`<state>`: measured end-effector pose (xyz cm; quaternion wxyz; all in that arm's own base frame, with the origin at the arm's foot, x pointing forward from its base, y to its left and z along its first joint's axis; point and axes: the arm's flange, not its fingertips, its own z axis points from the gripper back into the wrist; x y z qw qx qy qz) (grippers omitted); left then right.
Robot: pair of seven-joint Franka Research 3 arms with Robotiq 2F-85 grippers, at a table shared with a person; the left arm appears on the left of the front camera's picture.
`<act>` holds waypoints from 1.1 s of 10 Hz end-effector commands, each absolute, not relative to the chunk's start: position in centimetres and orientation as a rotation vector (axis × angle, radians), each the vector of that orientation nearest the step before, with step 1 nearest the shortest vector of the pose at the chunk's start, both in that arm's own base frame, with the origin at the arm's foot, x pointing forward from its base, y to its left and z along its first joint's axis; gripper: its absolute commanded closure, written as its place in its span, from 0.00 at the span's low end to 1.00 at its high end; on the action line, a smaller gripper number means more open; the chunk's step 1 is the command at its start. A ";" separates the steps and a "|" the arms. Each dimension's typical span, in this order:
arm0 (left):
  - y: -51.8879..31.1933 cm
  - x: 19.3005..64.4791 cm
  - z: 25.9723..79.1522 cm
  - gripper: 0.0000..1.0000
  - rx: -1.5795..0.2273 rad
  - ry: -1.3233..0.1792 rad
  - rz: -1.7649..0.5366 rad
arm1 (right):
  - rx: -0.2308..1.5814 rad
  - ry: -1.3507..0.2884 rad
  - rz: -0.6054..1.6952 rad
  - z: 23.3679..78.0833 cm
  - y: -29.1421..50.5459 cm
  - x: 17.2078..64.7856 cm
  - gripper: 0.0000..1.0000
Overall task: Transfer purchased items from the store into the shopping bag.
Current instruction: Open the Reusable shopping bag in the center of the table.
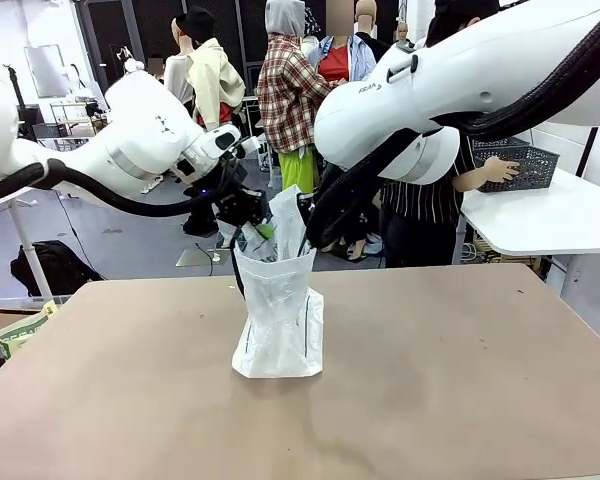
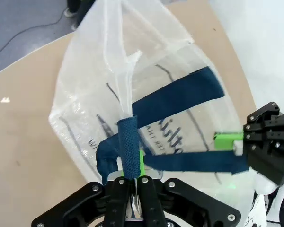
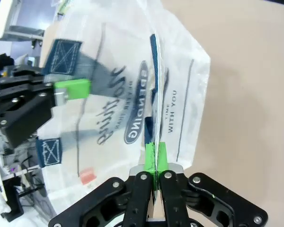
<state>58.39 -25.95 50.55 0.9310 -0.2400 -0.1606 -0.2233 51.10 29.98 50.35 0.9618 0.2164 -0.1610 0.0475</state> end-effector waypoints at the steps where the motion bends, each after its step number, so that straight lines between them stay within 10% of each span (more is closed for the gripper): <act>1: -23.2 56.5 51.3 1.00 -0.427 -0.314 -0.399 | 0.421 -0.317 0.048 50.5 28.6 50.1 1.00; 11: -18.4 53.7 48.5 1.00 -0.492 -0.285 -0.290 | 0.376 -0.226 0.176 48.2 31.8 51.3 1.00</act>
